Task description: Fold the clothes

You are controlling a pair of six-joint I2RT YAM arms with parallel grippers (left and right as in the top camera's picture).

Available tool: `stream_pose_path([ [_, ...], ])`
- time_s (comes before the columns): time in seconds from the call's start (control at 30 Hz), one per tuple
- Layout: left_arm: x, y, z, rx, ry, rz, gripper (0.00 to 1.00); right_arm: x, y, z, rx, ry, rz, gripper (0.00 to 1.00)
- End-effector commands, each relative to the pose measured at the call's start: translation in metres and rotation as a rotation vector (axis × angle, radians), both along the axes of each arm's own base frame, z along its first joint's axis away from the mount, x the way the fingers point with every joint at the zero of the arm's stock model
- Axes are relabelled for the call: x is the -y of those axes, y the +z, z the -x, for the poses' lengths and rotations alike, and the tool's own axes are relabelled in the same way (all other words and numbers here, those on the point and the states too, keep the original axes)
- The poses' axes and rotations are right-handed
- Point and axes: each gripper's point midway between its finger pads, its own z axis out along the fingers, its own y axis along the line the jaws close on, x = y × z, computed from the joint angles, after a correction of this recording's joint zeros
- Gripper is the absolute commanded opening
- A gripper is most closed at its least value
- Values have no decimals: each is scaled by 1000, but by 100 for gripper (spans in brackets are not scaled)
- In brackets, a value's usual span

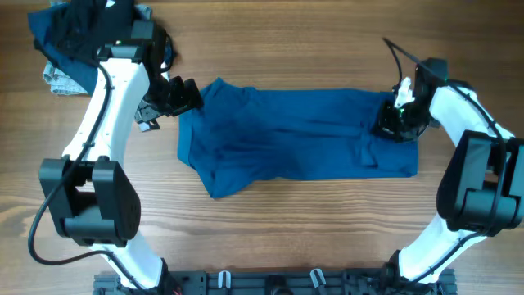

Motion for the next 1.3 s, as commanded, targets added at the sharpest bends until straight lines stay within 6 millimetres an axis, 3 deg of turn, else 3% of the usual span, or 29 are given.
stream_pose_path([
  [0.0,-1,4,1,9,2,12,100,-11,-9,13,-13,-3,-43,12],
  [0.07,-1,4,1,9,2,12,100,-11,-11,16,-19,-5,-38,4],
  [0.13,-1,4,1,10,2,12,100,-6,-4,11,-5,-6,-10,4],
  [0.23,-1,4,1,9,2,12,100,-3,39,-7,78,-2,4,5],
  [0.3,-1,4,1,10,2,12,100,2,80,-20,165,15,23,17],
  [0.33,-1,4,1,10,2,12,100,10,106,-25,221,20,56,41],
  [0.37,-1,4,1,10,2,12,100,23,120,-26,243,3,104,57],
  [0.47,-1,4,1,9,2,12,100,65,138,-20,263,-66,196,81],
  [0.6,-1,4,-1,17,2,12,100,99,119,-6,252,48,191,93],
  [0.7,-1,4,-2,21,2,13,100,118,90,-3,237,21,113,98],
  [0.73,-1,4,-2,20,2,13,100,119,76,1,230,62,53,98],
  [0.83,-1,4,-2,20,2,12,100,108,60,1,275,114,-111,98],
  [1.0,-1,4,-1,17,2,13,100,102,17,7,215,135,-218,98],
  [1.27,-1,4,-1,18,2,12,100,83,-1,11,212,164,-350,98],
])
